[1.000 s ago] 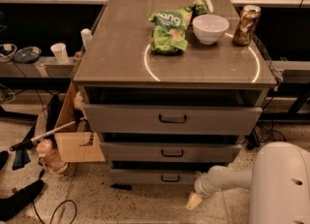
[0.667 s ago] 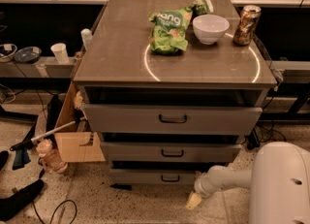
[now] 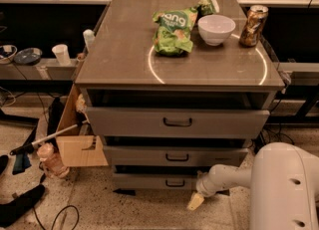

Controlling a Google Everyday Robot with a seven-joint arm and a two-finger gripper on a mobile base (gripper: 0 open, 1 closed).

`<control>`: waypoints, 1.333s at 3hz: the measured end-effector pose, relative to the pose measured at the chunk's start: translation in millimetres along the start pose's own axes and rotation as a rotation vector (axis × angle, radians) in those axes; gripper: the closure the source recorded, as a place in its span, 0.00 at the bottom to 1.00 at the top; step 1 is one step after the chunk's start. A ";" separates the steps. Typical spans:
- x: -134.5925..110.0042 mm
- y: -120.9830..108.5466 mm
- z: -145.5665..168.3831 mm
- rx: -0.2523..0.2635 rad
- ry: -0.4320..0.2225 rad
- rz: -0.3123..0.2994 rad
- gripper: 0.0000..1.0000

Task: Open bottom drawer

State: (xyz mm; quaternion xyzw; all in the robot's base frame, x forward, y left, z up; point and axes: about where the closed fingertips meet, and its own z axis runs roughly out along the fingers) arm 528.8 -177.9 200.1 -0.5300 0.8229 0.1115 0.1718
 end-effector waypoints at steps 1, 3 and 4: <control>-5.8 -8.7 4.9 0.001 0.004 -0.008 0.00; -4.5 -14.2 24.0 -0.001 -0.003 -0.012 0.00; 9.5 -6.3 34.2 -0.037 -0.001 0.024 0.00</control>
Offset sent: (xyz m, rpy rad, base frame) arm 0.0330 0.0068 -0.0075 -0.0167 -0.0489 0.0241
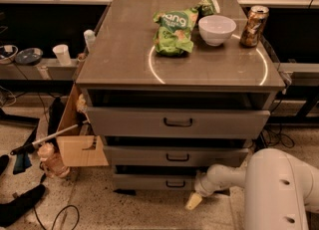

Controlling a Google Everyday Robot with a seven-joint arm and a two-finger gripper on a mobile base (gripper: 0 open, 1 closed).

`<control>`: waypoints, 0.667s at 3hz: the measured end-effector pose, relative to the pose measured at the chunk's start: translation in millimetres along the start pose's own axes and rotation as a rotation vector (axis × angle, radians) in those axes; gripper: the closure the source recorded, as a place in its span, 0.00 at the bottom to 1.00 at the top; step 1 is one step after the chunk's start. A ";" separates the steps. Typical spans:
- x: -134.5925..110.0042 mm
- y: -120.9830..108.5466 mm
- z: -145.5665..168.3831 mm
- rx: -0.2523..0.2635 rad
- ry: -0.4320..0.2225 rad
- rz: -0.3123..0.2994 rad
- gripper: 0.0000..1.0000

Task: Open bottom drawer

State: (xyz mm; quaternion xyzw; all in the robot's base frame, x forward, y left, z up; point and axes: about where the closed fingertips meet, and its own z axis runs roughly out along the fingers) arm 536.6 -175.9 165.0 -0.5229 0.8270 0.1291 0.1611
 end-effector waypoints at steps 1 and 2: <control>3.7 4.7 -4.4 -0.006 0.001 0.011 0.00; 14.5 14.5 -8.6 -0.021 0.002 0.037 0.00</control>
Offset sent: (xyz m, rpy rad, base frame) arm -0.0746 -0.0383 0.0033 0.0405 0.1143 -0.0966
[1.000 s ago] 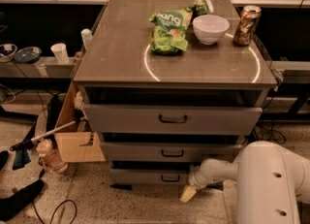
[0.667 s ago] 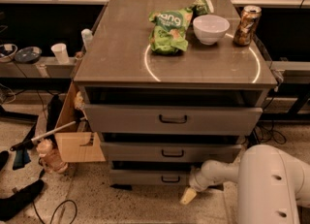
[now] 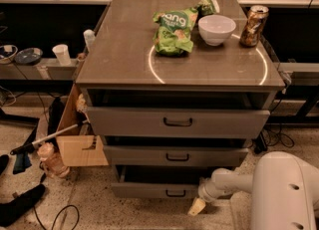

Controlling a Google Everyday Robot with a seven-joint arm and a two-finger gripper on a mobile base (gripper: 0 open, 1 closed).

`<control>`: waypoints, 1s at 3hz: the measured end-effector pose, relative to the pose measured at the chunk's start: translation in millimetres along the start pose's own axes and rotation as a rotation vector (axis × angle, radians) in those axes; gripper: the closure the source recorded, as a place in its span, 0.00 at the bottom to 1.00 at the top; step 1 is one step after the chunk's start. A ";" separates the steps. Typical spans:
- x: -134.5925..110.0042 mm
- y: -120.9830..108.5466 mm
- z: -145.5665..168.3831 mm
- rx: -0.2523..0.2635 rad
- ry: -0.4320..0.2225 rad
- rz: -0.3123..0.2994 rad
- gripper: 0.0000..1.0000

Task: Open bottom drawer

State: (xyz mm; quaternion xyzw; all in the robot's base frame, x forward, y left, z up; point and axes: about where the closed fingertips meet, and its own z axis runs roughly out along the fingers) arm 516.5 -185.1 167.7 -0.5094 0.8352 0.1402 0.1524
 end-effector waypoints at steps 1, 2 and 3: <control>21.8 24.3 -15.1 -0.013 0.000 0.043 0.00; 62.4 76.9 -53.3 -0.019 0.019 0.126 0.00; 58.7 78.4 -52.4 -0.024 0.019 0.116 0.00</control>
Offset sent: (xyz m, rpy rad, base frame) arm -0.1241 -0.0452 0.0414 0.0010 0.0819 -0.1344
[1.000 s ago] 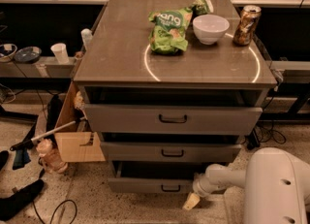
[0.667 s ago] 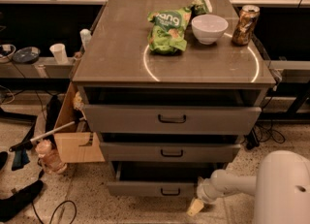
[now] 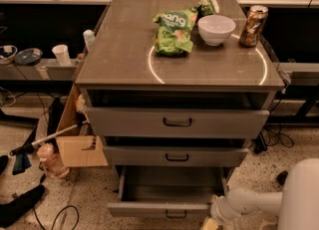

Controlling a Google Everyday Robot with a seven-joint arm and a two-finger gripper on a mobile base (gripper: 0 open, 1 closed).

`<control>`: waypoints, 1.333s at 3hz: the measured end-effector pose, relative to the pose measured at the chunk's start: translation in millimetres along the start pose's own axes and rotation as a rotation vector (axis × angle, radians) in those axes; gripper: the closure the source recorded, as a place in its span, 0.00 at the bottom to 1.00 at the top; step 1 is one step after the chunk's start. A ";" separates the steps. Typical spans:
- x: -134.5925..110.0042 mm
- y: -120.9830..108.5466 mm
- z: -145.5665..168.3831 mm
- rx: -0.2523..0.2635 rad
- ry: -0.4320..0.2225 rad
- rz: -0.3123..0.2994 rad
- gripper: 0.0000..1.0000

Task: Open bottom drawer

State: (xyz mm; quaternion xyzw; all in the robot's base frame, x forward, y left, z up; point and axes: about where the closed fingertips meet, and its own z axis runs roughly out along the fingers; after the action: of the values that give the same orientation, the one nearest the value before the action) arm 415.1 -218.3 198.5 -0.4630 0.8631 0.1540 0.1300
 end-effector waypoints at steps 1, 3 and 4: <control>-13.9 -5.6 3.2 0.001 -0.005 -0.027 0.00; -32.5 1.8 65.0 -0.132 0.031 -0.105 0.00; -14.1 15.4 75.5 -0.184 0.051 -0.093 0.00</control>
Offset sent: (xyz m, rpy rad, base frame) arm 0.0621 0.0699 -0.0320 0.0297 0.0015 0.1793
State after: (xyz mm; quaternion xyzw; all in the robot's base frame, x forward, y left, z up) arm 416.0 -170.4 136.6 -0.5162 0.8260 0.2145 0.0722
